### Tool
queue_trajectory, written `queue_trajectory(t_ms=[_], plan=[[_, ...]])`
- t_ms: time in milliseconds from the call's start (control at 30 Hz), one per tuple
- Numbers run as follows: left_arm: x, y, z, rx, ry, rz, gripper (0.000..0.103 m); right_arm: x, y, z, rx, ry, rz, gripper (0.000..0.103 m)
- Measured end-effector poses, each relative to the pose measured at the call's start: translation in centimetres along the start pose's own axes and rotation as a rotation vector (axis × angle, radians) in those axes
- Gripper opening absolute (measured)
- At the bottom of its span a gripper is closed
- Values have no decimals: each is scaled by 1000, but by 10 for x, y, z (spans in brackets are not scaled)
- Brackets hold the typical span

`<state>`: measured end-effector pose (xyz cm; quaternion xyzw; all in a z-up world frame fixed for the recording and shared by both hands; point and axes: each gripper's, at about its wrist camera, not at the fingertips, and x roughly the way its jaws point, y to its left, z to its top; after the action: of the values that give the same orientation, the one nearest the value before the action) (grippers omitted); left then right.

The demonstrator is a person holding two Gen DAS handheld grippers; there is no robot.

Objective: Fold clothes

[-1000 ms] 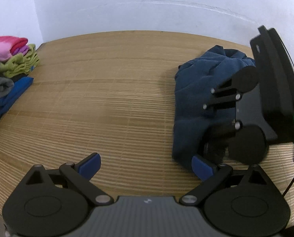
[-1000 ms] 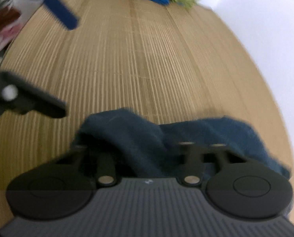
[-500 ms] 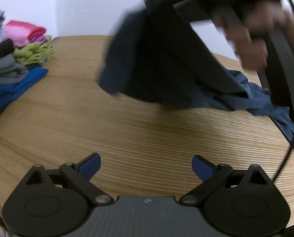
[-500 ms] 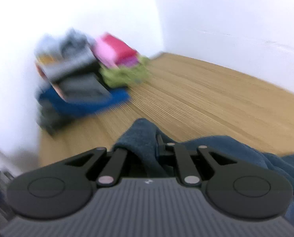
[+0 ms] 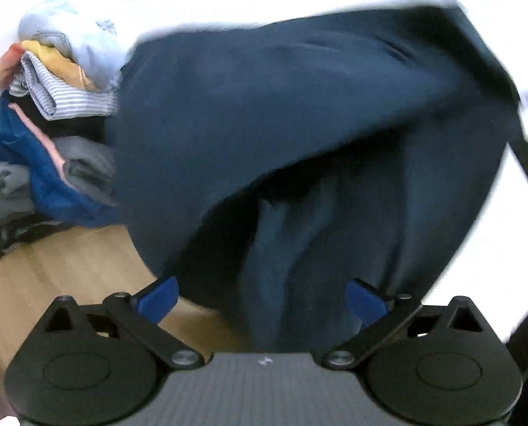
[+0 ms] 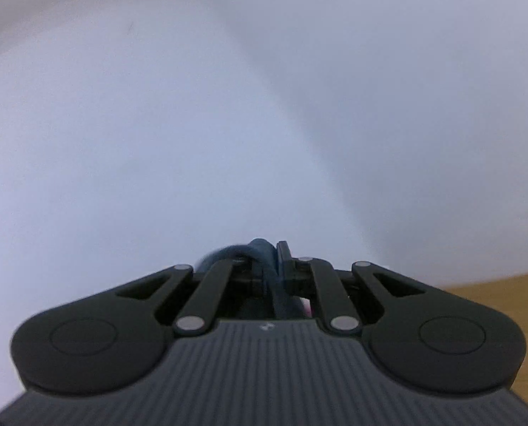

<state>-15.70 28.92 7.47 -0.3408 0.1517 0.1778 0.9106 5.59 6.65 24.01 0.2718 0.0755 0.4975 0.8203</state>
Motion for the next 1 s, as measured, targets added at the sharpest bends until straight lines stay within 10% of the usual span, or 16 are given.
queue_trajectory(t_ms=[167,333,467,633,800,1000], plan=[[28,5,5,-96,79,-55,103,-138,-48,14,-79,-137,-356,8],[71,-9,-5,-94,191,-72,103,-282,-108,-18,-107,-172,-930,8],[102,-32,-18,26,273,-46,103,-398,-148,-50,102,-193,-1227,11],[142,-53,-51,285,380,15,103,-440,-155,-87,126,-26,-1256,14],[157,-47,-101,531,463,68,102,-366,-177,-129,47,233,-1074,50],[173,-35,-141,691,492,-2,99,-302,-197,-168,-243,500,-890,59]])
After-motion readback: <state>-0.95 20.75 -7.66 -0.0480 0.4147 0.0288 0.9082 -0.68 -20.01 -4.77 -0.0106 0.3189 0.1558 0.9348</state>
